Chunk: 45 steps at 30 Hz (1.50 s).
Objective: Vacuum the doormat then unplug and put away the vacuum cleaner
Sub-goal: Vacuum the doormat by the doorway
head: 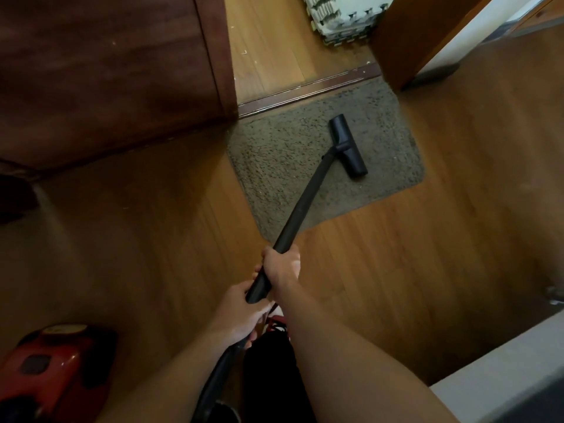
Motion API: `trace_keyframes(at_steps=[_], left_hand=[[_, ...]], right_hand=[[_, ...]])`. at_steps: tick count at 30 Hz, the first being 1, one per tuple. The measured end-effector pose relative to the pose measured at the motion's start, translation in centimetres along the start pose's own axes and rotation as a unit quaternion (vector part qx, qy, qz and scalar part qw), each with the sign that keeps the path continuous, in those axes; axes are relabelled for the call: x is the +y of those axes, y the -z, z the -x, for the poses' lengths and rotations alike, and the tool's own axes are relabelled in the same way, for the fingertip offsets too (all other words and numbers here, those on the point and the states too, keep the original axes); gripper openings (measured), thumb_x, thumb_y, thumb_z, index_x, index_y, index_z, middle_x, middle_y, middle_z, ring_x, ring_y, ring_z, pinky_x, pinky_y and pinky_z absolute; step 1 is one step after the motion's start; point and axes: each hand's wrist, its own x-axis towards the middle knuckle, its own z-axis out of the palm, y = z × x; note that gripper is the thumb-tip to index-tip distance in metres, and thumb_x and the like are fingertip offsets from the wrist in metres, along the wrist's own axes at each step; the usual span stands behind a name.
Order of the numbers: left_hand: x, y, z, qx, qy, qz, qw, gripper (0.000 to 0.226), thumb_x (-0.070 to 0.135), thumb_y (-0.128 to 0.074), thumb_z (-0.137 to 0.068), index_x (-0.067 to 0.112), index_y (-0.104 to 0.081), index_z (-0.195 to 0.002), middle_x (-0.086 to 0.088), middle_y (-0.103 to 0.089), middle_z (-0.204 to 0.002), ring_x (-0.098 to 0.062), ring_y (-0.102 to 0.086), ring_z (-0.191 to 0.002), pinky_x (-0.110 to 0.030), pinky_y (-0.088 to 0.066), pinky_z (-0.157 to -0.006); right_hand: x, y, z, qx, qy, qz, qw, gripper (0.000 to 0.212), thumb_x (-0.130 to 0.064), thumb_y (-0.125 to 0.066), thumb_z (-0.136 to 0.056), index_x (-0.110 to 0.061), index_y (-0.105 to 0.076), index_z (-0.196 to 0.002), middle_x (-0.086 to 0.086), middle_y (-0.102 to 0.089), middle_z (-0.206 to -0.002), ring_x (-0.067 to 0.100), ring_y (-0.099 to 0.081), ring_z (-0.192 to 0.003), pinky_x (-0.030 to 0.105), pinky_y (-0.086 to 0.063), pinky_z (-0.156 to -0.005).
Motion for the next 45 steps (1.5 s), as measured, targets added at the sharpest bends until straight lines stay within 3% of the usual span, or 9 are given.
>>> trace_keyframes(at_steps=[14, 20, 25, 27, 30, 35, 37, 41, 45], left_hand=[[-14.9, 8.9, 7.8, -0.015, -0.02, -0.021, 0.999, 0.008, 0.013, -0.059, -0.093, 0.019, -0.061, -0.097, -0.01, -0.059, -0.07, -0.021, -0.053, -0.046, -0.032, -0.044, -0.047], [-19.3, 13.1, 13.2, -0.033, -0.063, 0.055, 0.996, 0.056, 0.003, -0.07, -0.084, 0.032, -0.05, -0.128, -0.019, -0.066, -0.094, -0.022, -0.064, -0.057, -0.033, -0.051, -0.051], [-20.9, 15.7, 16.2, -0.019, -0.073, 0.045, 0.996, 0.062, -0.002, -0.071, -0.083, 0.023, -0.048, -0.135, -0.009, -0.066, -0.107, -0.019, -0.07, -0.065, -0.028, -0.054, -0.051], [-21.3, 16.8, 16.7, -0.027, -0.078, 0.019, 0.996, 0.068, -0.001, -0.071, -0.083, 0.023, -0.043, -0.141, -0.005, -0.065, -0.112, -0.019, -0.071, -0.067, -0.026, -0.055, -0.052], [-21.9, 18.5, 17.1, -0.043, -0.084, -0.025, 0.995, 0.077, 0.005, -0.072, -0.083, 0.026, -0.037, -0.149, 0.001, -0.063, -0.117, -0.016, -0.072, -0.068, -0.024, -0.055, -0.056], [-22.9, 20.4, 18.0, -0.047, -0.12, -0.088, 0.988, 0.069, 0.01, -0.073, -0.079, 0.027, -0.046, -0.141, 0.001, -0.065, -0.115, -0.01, -0.069, -0.069, -0.025, -0.055, -0.061], [-23.4, 21.2, 18.7, -0.048, -0.128, -0.103, 0.985, 0.06, 0.014, -0.074, -0.078, 0.024, -0.053, -0.134, 0.002, -0.068, -0.106, -0.012, -0.07, -0.077, -0.033, -0.06, -0.072], [-24.6, 23.0, 20.8, -0.031, -0.119, -0.12, 0.985, 0.048, 0.039, -0.071, -0.082, 0.033, -0.056, -0.128, 0.008, -0.07, -0.108, -0.01, -0.07, -0.09, -0.044, -0.058, -0.087], [-25.7, 23.8, 26.0, 0.136, -0.172, -0.086, 0.972, 0.056, 0.048, -0.061, -0.089, 0.041, -0.044, -0.143, 0.032, -0.048, -0.136, 0.012, -0.043, -0.125, -0.024, -0.038, -0.108]], right_hand=[[12.6, -7.5, 10.8, -0.027, -0.023, -0.012, 0.999, 0.03, -0.009, -0.06, -0.095, -0.015, -0.046, -0.121, 0.013, -0.061, -0.079, 0.019, -0.061, -0.049, 0.039, -0.061, -0.053], [14.7, -9.7, 14.7, -0.063, -0.027, 0.013, 0.998, 0.038, -0.008, -0.063, -0.094, -0.007, -0.045, -0.127, 0.018, -0.066, -0.083, 0.025, -0.069, -0.06, 0.037, -0.06, -0.054], [14.6, -9.3, 16.6, -0.114, 0.011, 0.156, 0.981, 0.058, -0.028, -0.082, -0.084, -0.005, -0.051, -0.127, 0.016, -0.069, -0.105, 0.02, -0.073, -0.075, 0.033, -0.06, -0.052], [13.9, -8.7, 16.9, -0.1, 0.098, 0.315, 0.939, 0.093, -0.051, -0.087, -0.072, -0.015, -0.04, -0.145, 0.014, -0.059, -0.13, 0.023, -0.07, -0.099, 0.044, -0.064, -0.073], [12.2, -8.3, 17.8, -0.156, 0.302, 0.536, 0.773, 0.107, -0.067, -0.079, -0.07, -0.031, -0.026, -0.156, 0.008, -0.036, -0.145, 0.026, -0.043, -0.13, 0.045, -0.043, -0.111], [10.7, -11.5, 20.6, -0.372, 0.45, 0.694, 0.421, 0.091, -0.078, -0.07, -0.062, -0.031, -0.052, -0.138, -0.006, -0.049, -0.127, 0.012, -0.04, -0.118, 0.039, -0.034, -0.108], [11.8, -13.9, 21.4, -0.419, 0.435, 0.721, 0.339, 0.068, -0.066, -0.08, -0.067, -0.028, -0.061, -0.119, -0.012, -0.051, -0.109, 0.008, -0.044, -0.104, 0.028, -0.031, -0.096], [13.4, -17.2, 21.5, -0.47, 0.331, 0.731, 0.367, 0.031, -0.037, -0.089, -0.074, -0.024, -0.068, -0.093, -0.017, -0.06, -0.078, 0.004, -0.058, -0.076, 0.008, -0.038, -0.06], [13.9, -18.8, 21.0, -0.484, 0.31, 0.699, 0.426, 0.03, -0.032, -0.09, -0.073, -0.024, -0.077, -0.099, -0.012, -0.074, -0.089, -0.001, -0.067, -0.086, 0.017, -0.053, -0.074]])
